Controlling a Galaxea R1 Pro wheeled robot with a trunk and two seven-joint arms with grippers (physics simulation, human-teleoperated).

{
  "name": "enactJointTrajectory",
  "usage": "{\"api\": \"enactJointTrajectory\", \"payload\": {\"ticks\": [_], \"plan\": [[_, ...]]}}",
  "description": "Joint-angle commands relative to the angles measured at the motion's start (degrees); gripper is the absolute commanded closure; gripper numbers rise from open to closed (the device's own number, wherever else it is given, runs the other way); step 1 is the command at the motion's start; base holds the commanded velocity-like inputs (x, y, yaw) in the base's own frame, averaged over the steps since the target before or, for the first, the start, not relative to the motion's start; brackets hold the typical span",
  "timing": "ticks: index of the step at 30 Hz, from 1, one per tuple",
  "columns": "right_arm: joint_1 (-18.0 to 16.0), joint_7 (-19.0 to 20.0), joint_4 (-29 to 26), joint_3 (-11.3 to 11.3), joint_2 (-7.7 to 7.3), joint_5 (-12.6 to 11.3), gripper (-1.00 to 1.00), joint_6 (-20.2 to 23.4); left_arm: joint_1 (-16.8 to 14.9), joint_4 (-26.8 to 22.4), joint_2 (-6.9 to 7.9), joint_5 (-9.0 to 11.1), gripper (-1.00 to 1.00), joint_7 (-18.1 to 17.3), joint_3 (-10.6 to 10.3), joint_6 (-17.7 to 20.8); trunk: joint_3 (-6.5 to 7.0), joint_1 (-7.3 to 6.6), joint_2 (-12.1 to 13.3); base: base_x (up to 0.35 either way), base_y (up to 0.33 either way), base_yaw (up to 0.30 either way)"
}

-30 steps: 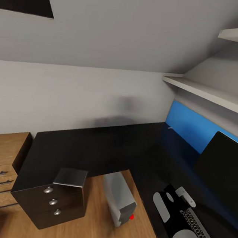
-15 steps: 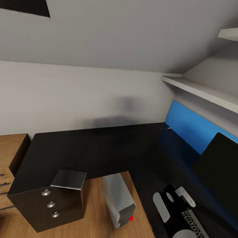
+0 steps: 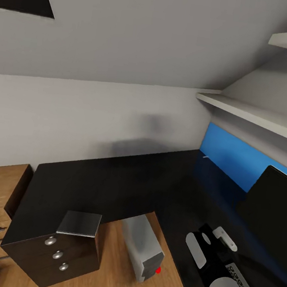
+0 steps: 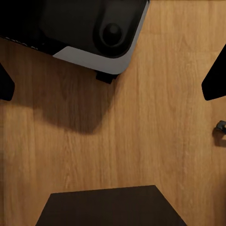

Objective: In the bedroom, organize the workspace by keeping the computer under the desk, ensuring the monitor is on the desk, placing the keyboard on the desk next to the monitor, placing the mouse on the desk next to the keyboard, moving the folder from the swivel chair onto the desk next to the mouse, stacking the notebook on top of the folder with the pen on top of the notebook, and positioning the swivel chair next to the desk.

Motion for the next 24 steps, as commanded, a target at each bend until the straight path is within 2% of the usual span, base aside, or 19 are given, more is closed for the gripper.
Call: {"api": "enactJointTrajectory", "payload": {"ticks": [1,6,13,24], "plan": [[-0.06,-0.13,-0.02,0.41,-0.10,-0.68,1.00,-0.63,-0.13,-0.22,-0.03,0.09,-1.00,0.35,-0.44,-0.33,-0.31,0.26,-0.53,0.000,0.000,0.000],[-0.07,-0.38,0.22,0.38,-0.13,-0.68,1.00,-0.54,-0.13,-0.15,-0.50,0.09,-1.00,0.34,-0.44,-0.36,-1.20,1.36,-2.54,0.000,0.000,0.000],[-0.07,-0.17,1.88,0.38,-0.12,-0.76,1.00,1.31,-0.13,-0.14,-0.55,0.09,-1.00,0.34,-0.44,-0.35,-2.46,2.89,-5.35,0.000,0.000,0.000],[-0.07,-0.14,2.03,0.38,-0.11,-0.77,1.00,1.58,-0.11,-0.14,-0.63,0.09,-1.00,0.62,-0.44,-0.35,-4.43,5.31,-9.76,0.000,0.000,0.000]]}}
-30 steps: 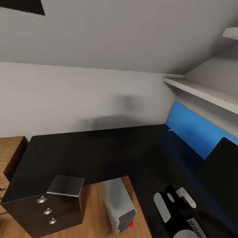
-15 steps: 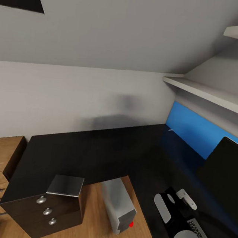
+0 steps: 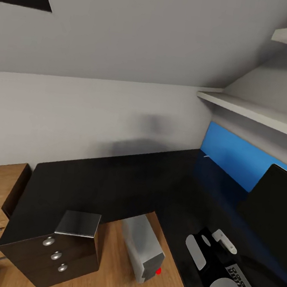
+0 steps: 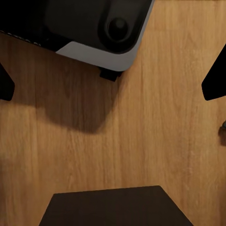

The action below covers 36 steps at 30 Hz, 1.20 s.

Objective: In the bedroom, organize the workspace by keeping the computer under the desk, ensuring the monitor is on the desk, placing the keyboard on the desk next to the monitor, placing the mouse on the desk next to the keyboard, moving the folder from the swivel chair onto the desk next to the mouse, stacking the notebook on top of the folder with the pen on top of the notebook, and positioning the swivel chair next to the desk.

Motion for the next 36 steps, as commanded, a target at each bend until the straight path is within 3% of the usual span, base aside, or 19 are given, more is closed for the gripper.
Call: {"api": "enactJointTrajectory", "payload": {"ticks": [1,31,35,36], "plan": [[-0.06,-0.13,-0.02,0.42,-0.10,-0.67,1.00,-0.61,-0.13,-0.22,0.01,0.10,-1.00,0.37,-0.44,-0.32,-0.29,0.25,-0.52,0.000,0.000,0.000],[-0.06,-1.29,0.00,0.20,-0.01,-0.59,1.00,-0.91,-0.14,-0.23,0.00,0.10,-1.00,0.50,-0.44,-0.32,-5.67,6.84,-12.55,0.000,0.000,0.000],[-0.06,-1.56,-0.02,-6.06,-0.22,-0.46,1.00,-1.12,-0.14,-0.26,0.00,0.10,-1.00,0.48,-0.44,-0.38,-6.39,7.72,-14.15,0.000,0.000,0.000],[-0.06,-1.55,-0.02,-6.63,-0.37,-0.44,1.00,-1.12,-0.14,-0.25,0.00,0.10,-1.00,0.49,-0.44,-0.44,-6.57,7.94,-14.55,0.000,0.000,0.000]]}}
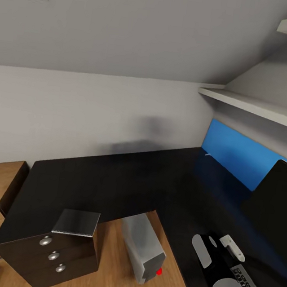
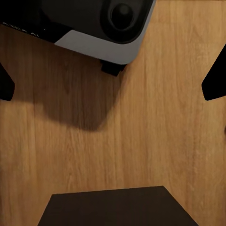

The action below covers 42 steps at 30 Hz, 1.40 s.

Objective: In the bedroom, organize the workspace by keeping the computer under the desk, ensuring the monitor is on the desk, placing the keyboard on the desk next to the monitor, placing the mouse on the desk next to the keyboard, moving the folder from the swivel chair onto the desk next to the mouse, stacking the notebook on top of the folder with the pen on top of the notebook, and positioning the swivel chair next to the desk.

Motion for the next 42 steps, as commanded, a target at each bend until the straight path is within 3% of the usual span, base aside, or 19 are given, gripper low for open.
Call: {"api": "enactJointTrajectory", "payload": {"ticks": [1,16,42], "plan": [[-0.03,0.03,-0.05,-0.49,-0.54,-0.66,1.00,-0.63,-0.11,-0.21,0.02,0.10,-1.00,0.35,-0.45,-0.41,-0.26,0.24,-0.48,0.000,0.000,0.000],[-0.03,-0.01,-0.40,-0.81,-0.73,-0.77,1.00,-0.67,-0.12,-0.27,0.02,0.10,-1.00,0.35,-0.45,-0.47,-0.44,0.46,-0.88,0.000,0.000,0.000],[-0.03,-0.03,-0.40,-0.43,-0.64,-0.44,1.00,-0.86,-0.11,-0.21,0.02,0.10,-1.00,0.36,-0.45,-0.47,-5.11,6.17,-11.31,0.000,0.000,0.000]]}}
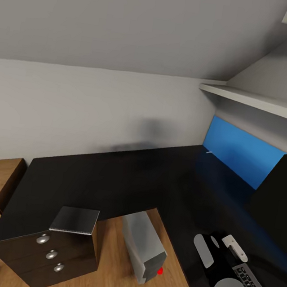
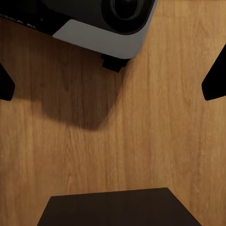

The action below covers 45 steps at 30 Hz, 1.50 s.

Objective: In the bedroom, organize the workspace by keeping the computer under the desk, ensuring the monitor is on the desk, placing the keyboard on the desk next to the monitor, placing the mouse on the desk next to the keyboard, moving the folder from the swivel chair onto the desk next to the mouse, stacking the notebook on top of the folder with the pen on top of the notebook, and positioning the swivel chair next to the desk.

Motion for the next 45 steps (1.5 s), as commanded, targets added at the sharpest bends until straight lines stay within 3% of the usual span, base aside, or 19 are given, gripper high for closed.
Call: {"api": "enactJointTrajectory", "payload": {"ticks": [1,28,29,45], "plan": [[-0.03,0.11,-0.05,0.12,-0.03,-0.62,1.00,-0.69,-0.12,-0.23,0.02,0.09,-1.00,0.34,-0.44,-0.31,-0.25,0.23,-0.47,0.000,0.000,0.000],[-0.03,0.02,-0.05,0.32,-0.03,-0.44,1.00,-0.55,-0.13,-0.24,0.02,0.09,-1.00,0.34,-0.44,-0.29,-0.43,0.45,-0.87,0.000,0.000,0.000],[-0.03,-0.01,-0.07,0.40,-0.03,-0.44,-1.00,-0.52,-0.11,-0.26,0.02,0.09,-1.00,0.34,-0.44,-0.29,-0.43,0.45,-0.87,0.000,0.000,0.000],[-0.03,0.04,-0.20,0.50,-0.03,-0.49,-1.00,-0.34,-0.12,-0.26,0.02,0.09,-1.00,0.34,-0.44,-0.28,-0.43,0.45,-0.87,0.000,0.000,0.000]]}}
